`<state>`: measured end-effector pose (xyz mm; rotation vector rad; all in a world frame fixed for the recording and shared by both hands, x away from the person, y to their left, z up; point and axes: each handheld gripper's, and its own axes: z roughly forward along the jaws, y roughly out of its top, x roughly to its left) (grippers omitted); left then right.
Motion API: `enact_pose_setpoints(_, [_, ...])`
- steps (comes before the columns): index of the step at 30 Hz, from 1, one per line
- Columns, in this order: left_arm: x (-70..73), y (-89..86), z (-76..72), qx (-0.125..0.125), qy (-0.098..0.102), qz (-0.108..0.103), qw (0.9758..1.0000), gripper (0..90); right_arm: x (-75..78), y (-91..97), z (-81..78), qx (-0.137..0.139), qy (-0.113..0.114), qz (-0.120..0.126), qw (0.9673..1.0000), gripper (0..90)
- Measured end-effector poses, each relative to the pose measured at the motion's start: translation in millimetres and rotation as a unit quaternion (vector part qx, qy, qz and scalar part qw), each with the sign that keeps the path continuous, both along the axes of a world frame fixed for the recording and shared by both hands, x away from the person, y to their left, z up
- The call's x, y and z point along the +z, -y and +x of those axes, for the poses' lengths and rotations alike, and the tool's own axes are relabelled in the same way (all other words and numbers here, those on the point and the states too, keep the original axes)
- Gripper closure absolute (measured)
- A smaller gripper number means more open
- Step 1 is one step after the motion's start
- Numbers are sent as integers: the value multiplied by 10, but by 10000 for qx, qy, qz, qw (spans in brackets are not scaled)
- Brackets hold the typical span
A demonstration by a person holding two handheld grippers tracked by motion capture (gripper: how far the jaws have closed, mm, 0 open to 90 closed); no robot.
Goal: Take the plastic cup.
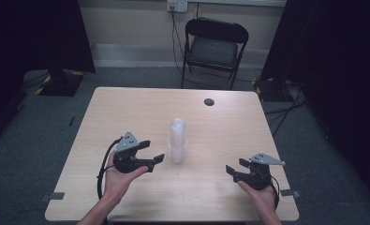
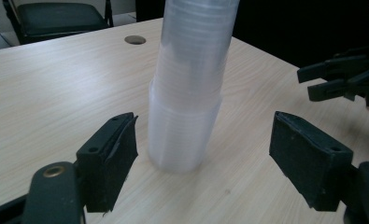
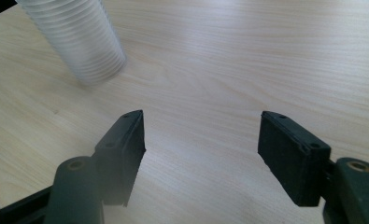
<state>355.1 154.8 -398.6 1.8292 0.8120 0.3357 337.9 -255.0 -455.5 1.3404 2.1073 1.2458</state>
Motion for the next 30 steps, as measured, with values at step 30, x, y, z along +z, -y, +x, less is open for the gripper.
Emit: enact_pose_setpoints(30, [162, 490, 595, -152, 422, 83, 9990, 229, -41, -42, 4, 6, 0, -220, 9998, 280])
